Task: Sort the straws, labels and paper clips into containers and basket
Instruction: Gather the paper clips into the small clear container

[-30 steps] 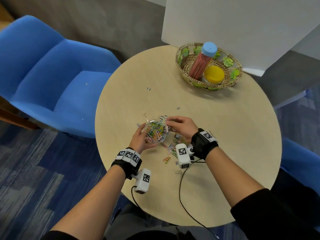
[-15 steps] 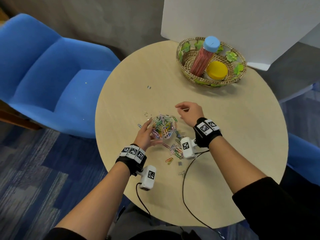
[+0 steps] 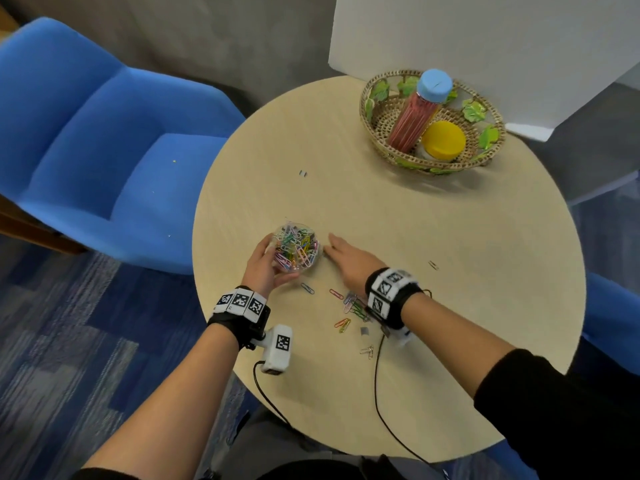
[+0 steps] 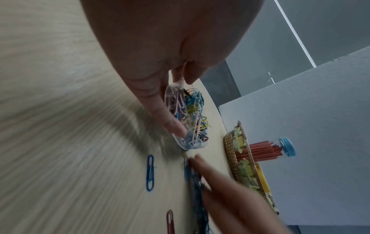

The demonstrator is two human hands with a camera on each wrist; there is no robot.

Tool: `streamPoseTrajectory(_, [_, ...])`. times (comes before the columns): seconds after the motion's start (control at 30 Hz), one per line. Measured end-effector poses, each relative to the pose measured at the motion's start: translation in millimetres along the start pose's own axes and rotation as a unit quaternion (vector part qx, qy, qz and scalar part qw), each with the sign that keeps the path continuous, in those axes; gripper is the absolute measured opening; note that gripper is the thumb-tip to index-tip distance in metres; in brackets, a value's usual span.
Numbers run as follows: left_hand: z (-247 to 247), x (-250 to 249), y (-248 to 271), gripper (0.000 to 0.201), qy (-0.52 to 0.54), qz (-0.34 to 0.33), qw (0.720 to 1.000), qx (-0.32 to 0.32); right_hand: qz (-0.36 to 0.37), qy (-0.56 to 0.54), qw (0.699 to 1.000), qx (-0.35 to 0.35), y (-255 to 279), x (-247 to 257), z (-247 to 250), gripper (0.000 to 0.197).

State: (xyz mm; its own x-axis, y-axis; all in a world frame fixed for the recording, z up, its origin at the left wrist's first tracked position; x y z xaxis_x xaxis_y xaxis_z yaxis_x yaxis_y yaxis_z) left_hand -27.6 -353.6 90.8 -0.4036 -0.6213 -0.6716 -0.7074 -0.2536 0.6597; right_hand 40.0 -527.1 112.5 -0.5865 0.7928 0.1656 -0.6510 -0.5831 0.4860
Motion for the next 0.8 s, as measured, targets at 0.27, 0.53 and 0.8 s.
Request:
streamPoseTrajectory(0.27, [-11.9, 9.5, 6.3, 0.038, -0.004, 0.009, 1.0, 0.019, -0.067, -0.125, 0.989, -0.05, 72.2, -45.6, -14.7, 0.05])
streamPoseTrajectory(0.53, [-25.9, 24.2, 14.8, 0.039, -0.016, 0.019, 0.999, 0.034, -0.08, -0.026, 0.996, 0.008, 89.1, -29.9, -54.7, 0.118])
streamPoseTrajectory(0.8, [-27.9, 28.9, 21.1, 0.041, -0.022, 0.023, 0.999, 0.041, -0.123, 0.072, 0.986, -0.082, 81.6, 0.9, -54.0, 0.077])
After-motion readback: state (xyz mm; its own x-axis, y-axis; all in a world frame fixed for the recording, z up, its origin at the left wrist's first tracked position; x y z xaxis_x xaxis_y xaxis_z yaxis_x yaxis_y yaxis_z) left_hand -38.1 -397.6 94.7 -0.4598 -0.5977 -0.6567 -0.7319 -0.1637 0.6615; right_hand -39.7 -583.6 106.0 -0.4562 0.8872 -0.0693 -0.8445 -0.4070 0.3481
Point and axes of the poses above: each hand's wrist, its own y-axis away from the middle knuckle, its own z-axis out of the back of the hand, x = y × z, the point moved 6 cm from there along -y, towards the middle knuckle, and after that the axes turned 9 degrees about y, right-handed, at the moved point
